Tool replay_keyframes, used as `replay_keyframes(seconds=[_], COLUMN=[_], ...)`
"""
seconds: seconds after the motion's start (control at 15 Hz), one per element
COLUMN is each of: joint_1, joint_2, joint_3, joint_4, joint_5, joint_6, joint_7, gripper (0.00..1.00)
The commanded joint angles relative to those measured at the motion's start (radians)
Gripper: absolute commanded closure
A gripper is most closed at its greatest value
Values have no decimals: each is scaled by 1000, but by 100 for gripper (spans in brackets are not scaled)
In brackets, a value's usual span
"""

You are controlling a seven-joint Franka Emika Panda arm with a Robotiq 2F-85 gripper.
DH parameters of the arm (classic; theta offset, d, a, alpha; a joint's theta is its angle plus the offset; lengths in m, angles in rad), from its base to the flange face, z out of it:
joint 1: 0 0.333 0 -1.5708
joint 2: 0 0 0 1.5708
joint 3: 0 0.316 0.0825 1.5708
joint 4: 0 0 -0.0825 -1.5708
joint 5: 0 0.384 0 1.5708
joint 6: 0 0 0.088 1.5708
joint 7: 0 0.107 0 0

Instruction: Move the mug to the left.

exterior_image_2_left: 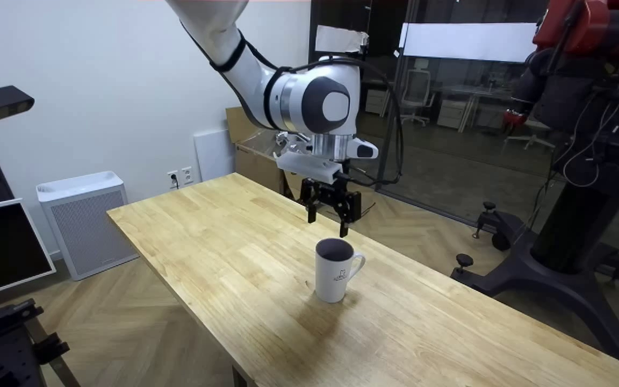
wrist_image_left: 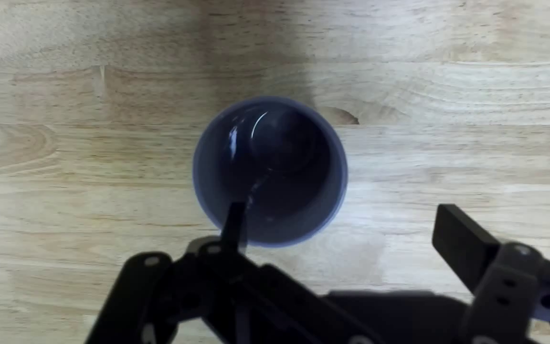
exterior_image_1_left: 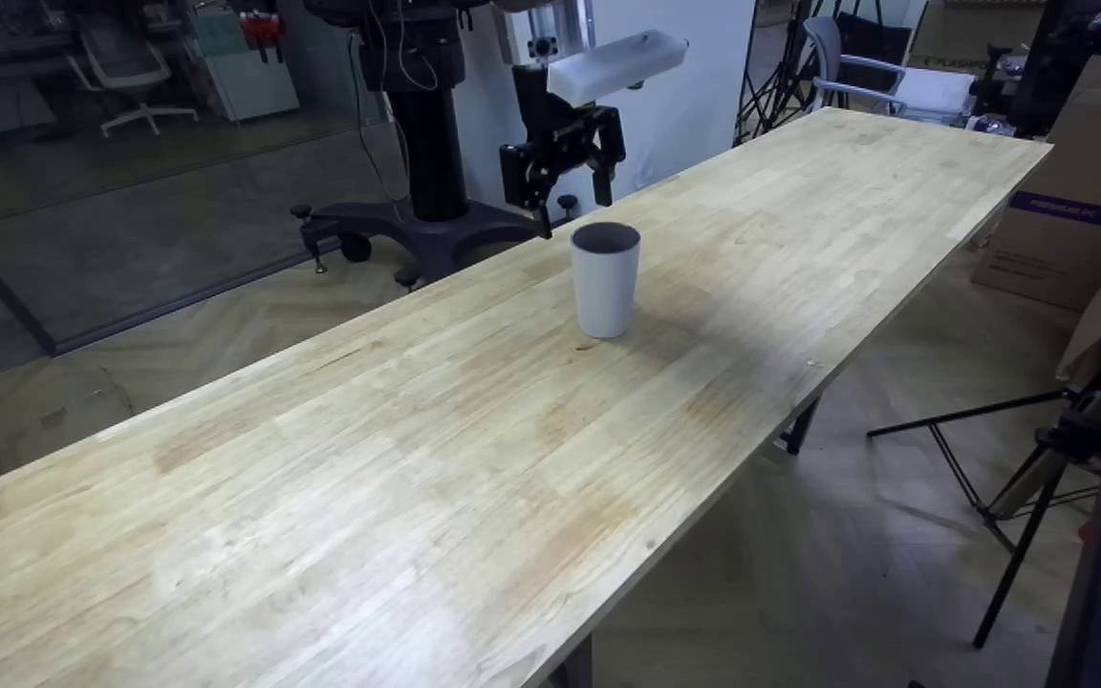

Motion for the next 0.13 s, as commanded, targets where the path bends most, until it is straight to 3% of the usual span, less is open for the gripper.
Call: replay_keyframes(seconds=[0.0, 0.07], joint_1=[-4, -4], joint_2=[-9, -9], joint_3=[7, 8], joint_4=[-4, -4], joint_5=[-3, -3], joint_6=[-5, -4], joint_7=[0, -1], gripper=[0, 0])
